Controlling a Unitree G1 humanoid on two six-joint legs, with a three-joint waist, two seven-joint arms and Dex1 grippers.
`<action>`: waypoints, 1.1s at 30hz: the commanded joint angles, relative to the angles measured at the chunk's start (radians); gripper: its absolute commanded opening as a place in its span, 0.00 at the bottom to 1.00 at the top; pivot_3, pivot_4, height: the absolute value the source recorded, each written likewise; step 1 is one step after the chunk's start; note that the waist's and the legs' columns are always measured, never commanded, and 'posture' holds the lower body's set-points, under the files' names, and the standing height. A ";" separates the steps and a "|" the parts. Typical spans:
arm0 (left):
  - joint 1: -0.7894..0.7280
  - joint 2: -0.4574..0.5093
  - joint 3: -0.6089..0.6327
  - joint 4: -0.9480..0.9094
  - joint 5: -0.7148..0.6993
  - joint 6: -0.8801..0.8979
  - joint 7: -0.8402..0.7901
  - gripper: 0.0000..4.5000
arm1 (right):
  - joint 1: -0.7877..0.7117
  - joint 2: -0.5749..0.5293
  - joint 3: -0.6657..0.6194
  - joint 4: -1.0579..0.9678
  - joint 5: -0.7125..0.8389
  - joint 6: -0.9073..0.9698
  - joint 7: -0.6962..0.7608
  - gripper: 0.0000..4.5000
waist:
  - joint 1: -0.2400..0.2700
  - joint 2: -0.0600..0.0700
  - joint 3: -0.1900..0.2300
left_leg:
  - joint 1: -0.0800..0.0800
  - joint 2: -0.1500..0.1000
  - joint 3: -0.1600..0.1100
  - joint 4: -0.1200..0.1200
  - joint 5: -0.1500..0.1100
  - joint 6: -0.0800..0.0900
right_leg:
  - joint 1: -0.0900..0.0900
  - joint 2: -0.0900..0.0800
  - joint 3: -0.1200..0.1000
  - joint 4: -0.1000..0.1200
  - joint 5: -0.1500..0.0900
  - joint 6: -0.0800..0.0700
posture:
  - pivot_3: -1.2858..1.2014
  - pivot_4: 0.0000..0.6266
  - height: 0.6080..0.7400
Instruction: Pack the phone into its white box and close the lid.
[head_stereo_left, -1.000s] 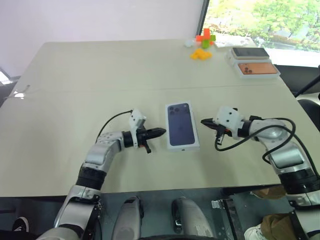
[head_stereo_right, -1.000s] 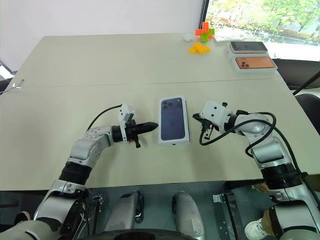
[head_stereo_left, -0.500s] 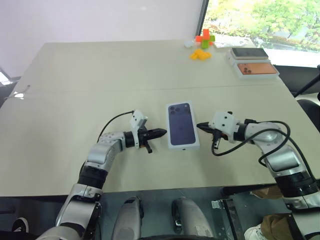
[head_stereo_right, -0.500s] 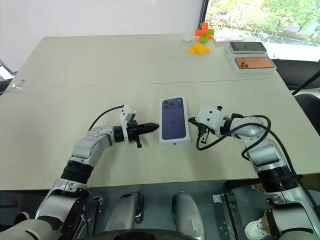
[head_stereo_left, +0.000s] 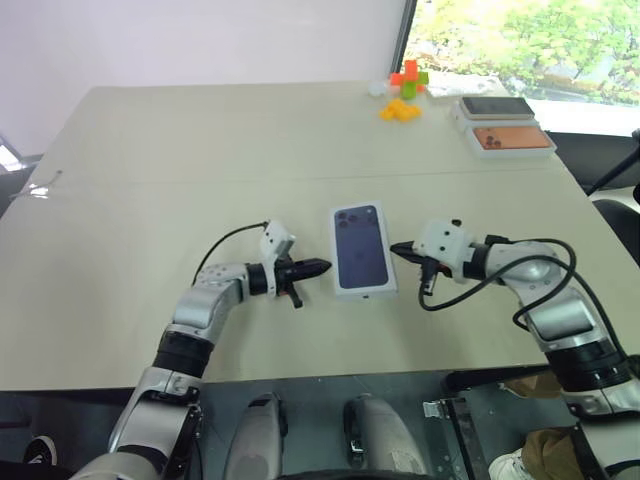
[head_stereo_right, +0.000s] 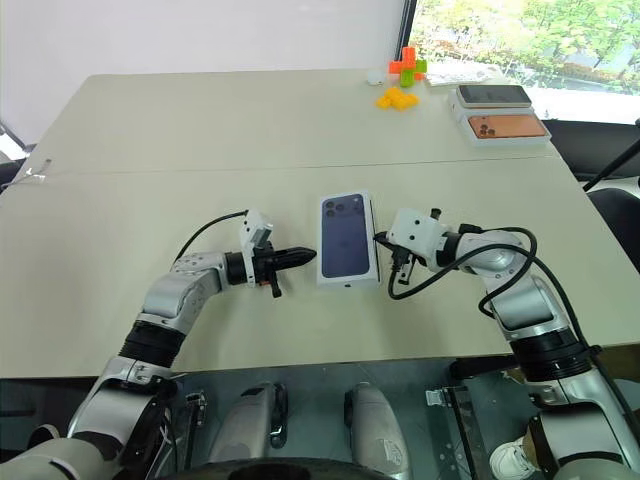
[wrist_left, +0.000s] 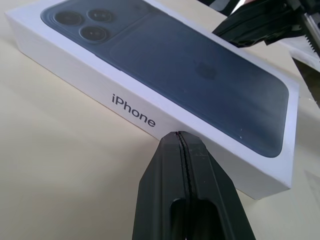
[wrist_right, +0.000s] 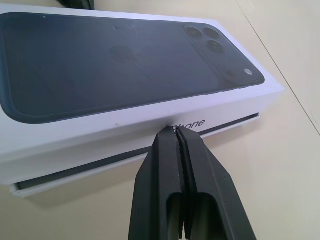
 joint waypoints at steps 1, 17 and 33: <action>-0.019 -0.015 -0.009 0.007 0.008 -0.018 0.000 0.00 | -0.026 0.009 -0.007 -0.032 0.002 -0.010 -0.007 0.01 | 0.000 0.000 0.000 | 0.000 0.000 0.000 0.000 0.000 0.000 | 0.000 0.000 0.000 0.000 0.000 0.000 | 0.52 0.24 1.00; -0.044 -0.066 -0.002 -0.059 -0.021 0.008 0.011 0.00 | -0.011 -0.016 -0.021 -0.030 -0.007 -0.014 0.012 0.01 | 0.000 0.000 0.000 | 0.001 0.000 0.001 0.001 0.000 0.000 | 0.000 0.000 0.001 0.001 0.001 -0.001 | 0.52 0.24 1.00; -0.042 -0.066 -0.015 -0.077 -0.001 0.029 0.026 0.00 | 0.011 -0.019 -0.016 -0.027 -0.015 -0.030 0.013 0.01 | 0.001 0.000 0.000 | 0.000 0.000 0.001 0.001 0.000 0.000 | 0.000 0.000 0.001 0.001 0.001 -0.001 | 0.52 0.24 1.00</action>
